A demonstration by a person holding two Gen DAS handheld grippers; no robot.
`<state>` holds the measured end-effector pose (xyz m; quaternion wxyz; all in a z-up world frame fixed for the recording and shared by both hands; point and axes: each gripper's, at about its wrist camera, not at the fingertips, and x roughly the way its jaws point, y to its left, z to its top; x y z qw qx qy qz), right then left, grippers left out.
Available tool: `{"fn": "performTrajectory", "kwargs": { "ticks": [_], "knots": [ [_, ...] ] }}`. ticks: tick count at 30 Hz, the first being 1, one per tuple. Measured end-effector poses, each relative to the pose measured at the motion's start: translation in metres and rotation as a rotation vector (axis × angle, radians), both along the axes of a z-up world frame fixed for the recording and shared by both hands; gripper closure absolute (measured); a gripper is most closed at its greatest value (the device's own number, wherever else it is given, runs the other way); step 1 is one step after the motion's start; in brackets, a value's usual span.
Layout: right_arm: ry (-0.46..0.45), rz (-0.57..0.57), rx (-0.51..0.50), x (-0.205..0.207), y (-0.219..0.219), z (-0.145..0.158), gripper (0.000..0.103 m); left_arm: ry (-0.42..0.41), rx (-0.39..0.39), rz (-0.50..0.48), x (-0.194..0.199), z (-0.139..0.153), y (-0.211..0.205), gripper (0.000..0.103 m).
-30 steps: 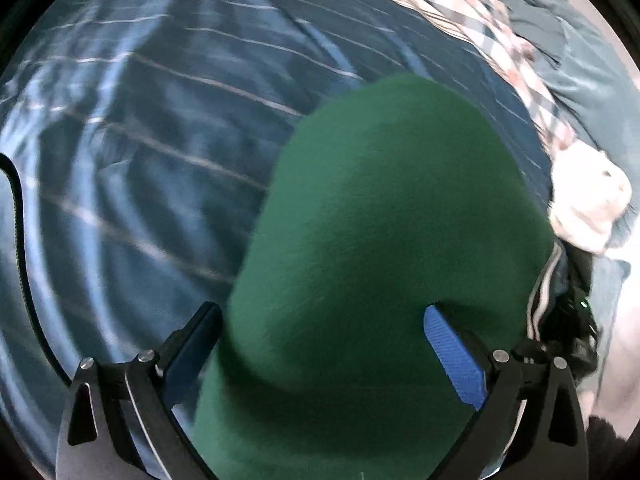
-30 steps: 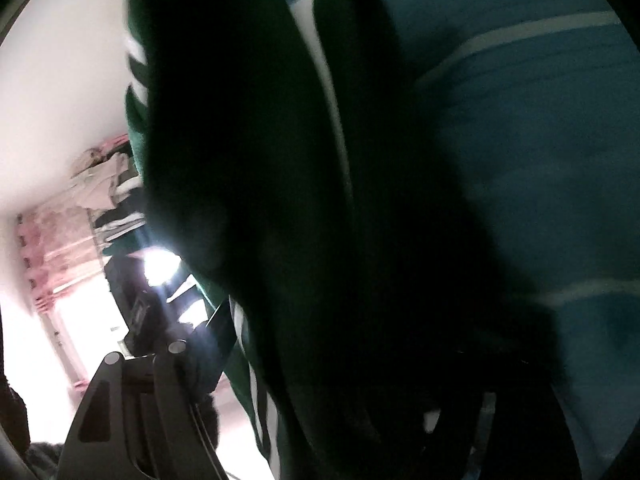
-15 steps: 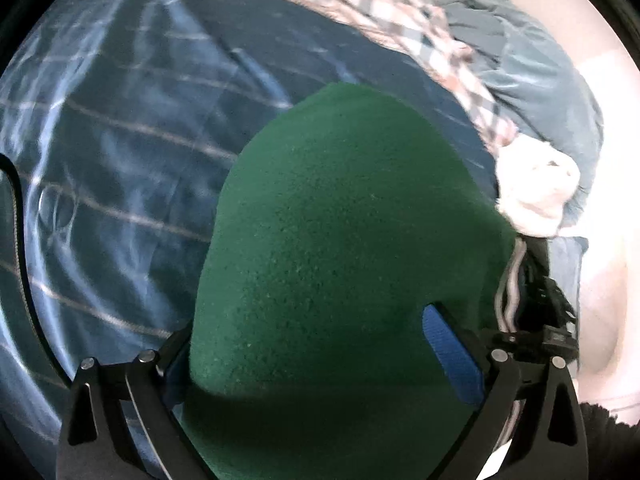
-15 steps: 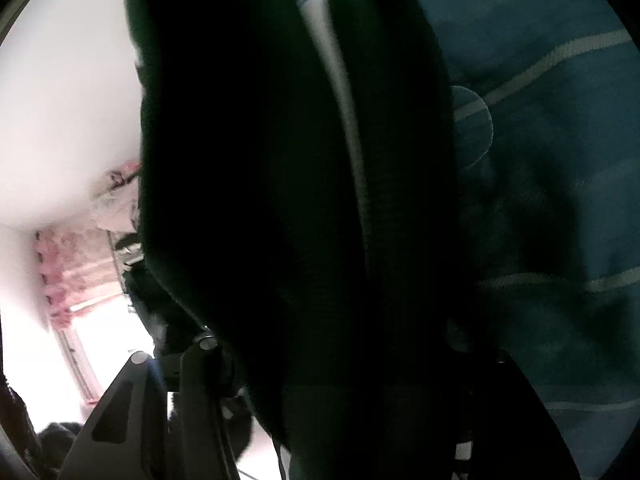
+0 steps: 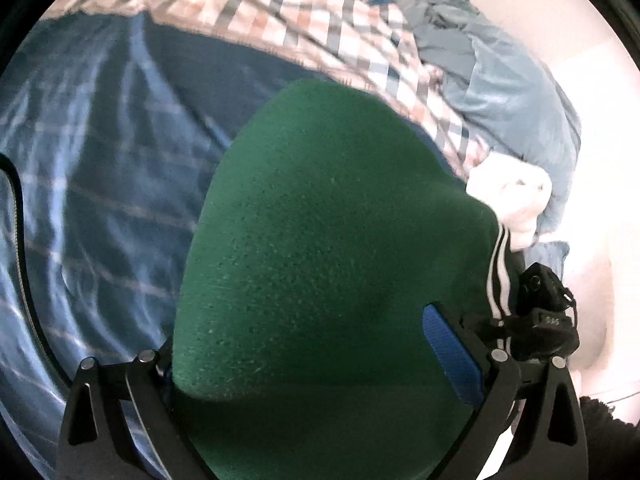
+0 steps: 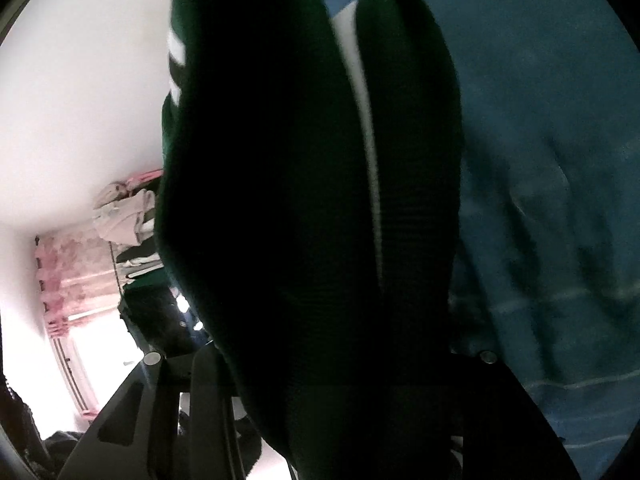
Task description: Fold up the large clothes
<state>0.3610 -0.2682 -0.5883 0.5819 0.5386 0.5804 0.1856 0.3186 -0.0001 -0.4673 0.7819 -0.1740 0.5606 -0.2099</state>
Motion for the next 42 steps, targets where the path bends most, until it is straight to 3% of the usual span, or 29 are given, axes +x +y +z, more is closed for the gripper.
{"fn": "performTrajectory", "kwargs": {
  "ticks": [5, 7, 11, 15, 19, 22, 24, 26, 27, 28, 30, 37, 39, 41, 42],
  "knots": [
    [-0.065, 0.038, 0.007, 0.079, 0.014, 0.038, 0.056, -0.058, -0.018, 0.061, 0.062, 0.038, 0.016, 0.001],
    [-0.083, 0.047, 0.017, 0.13, 0.023, 0.046, 0.056, -0.085, -0.009, 0.082, 0.097, 0.05, 0.022, 0.001],
    [-0.109, 0.067, 0.027, 0.214, 0.008, 0.053, 0.056, -0.12, 0.002, 0.118, 0.174, 0.053, 0.041, 0.001],
    [-0.128, 0.094, 0.021, 0.328, 0.027, 0.039, 0.056, -0.146, 0.046, 0.131, 0.253, 0.032, 0.058, 0.001],
    [-0.113, 0.142, 0.024, 0.423, 0.047, -0.003, 0.057, -0.121, 0.065, 0.146, 0.306, -0.007, 0.077, 0.001],
    [-0.061, 0.169, -0.006, 0.462, 0.057, -0.039, 0.057, -0.048, 0.089, 0.152, 0.333, -0.054, 0.086, 0.002],
    [-0.011, 0.168, -0.04, 0.478, 0.056, -0.063, 0.056, -0.04, 0.14, 0.133, 0.339, -0.072, 0.086, 0.002],
    [0.003, 0.17, -0.042, 0.486, 0.051, -0.072, 0.054, -0.024, 0.141, 0.103, 0.336, -0.081, 0.085, 0.002],
    [0.002, 0.182, -0.058, 0.489, 0.051, -0.072, 0.048, -0.028, 0.152, 0.096, 0.332, -0.081, 0.083, 0.001],
    [-0.003, 0.207, -0.1, 0.481, 0.055, -0.067, 0.033, -0.036, 0.17, 0.086, 0.328, -0.079, 0.082, 0.002],
    [-0.018, 0.27, -0.308, 0.48, 0.059, -0.045, 0.019, -0.044, 0.203, 0.078, 0.32, -0.073, 0.079, 0.002],
    [-0.108, 0.344, -0.821, 0.422, 0.098, 0.047, 0.018, -0.104, 0.379, 0.155, 0.28, -0.042, 0.085, 0.002],
    [-0.072, 0.388, -0.975, 0.392, 0.121, 0.048, 0.018, -0.118, 0.43, 0.181, 0.264, -0.037, 0.084, 0.001],
    [-0.017, 0.399, -1.12, 0.38, 0.119, 0.03, 0.018, -0.131, 0.485, 0.203, 0.251, -0.034, 0.08, 0.001],
    [-0.018, 0.399, -1.151, 0.375, 0.121, 0.027, 0.018, -0.135, 0.501, 0.208, 0.248, -0.033, 0.077, 0.001]
  ]
}}
